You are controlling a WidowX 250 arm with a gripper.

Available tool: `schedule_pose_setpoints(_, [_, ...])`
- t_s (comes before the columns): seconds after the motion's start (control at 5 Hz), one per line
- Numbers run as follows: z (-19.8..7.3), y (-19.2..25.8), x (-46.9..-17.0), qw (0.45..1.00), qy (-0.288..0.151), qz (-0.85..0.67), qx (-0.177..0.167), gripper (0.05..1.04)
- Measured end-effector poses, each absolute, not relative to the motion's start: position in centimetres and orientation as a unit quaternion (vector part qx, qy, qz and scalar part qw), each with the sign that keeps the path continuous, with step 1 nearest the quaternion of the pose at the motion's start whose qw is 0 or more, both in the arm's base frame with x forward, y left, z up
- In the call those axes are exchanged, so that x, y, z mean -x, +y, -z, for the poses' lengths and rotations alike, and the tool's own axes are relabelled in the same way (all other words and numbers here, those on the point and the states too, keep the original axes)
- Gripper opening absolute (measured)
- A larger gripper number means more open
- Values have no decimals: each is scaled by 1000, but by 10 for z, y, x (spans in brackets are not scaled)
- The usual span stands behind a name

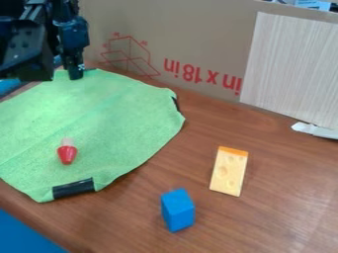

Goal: Fold the clothes to the left to right

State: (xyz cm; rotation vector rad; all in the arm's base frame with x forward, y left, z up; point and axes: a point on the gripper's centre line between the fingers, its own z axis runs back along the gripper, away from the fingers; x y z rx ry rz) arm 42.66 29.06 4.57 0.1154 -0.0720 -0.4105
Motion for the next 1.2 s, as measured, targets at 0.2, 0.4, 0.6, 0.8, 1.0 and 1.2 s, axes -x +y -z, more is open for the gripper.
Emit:
schedule_pose_setpoints(0.2, [-46, 288, -425, 977, -35, 201, -57, 180])
schedule_pose_setpoints(0.4, [-47, 287, -423, 978, -34, 200, -59, 77])
schedule_pose_setpoints(0.6, [-52, 276, -418, 977, -50, 203, -49, 59])
schedule_pose_setpoints(0.8, [-83, 267, -412, 973, -86, 205, -67, 58])
schedule_pose_setpoints(1.0, [-124, 250, -407, 964, -141, 212, -72, 56])
schedule_pose_setpoints(1.2, [-150, 229, -384, 954, -168, 232, -89, 56])
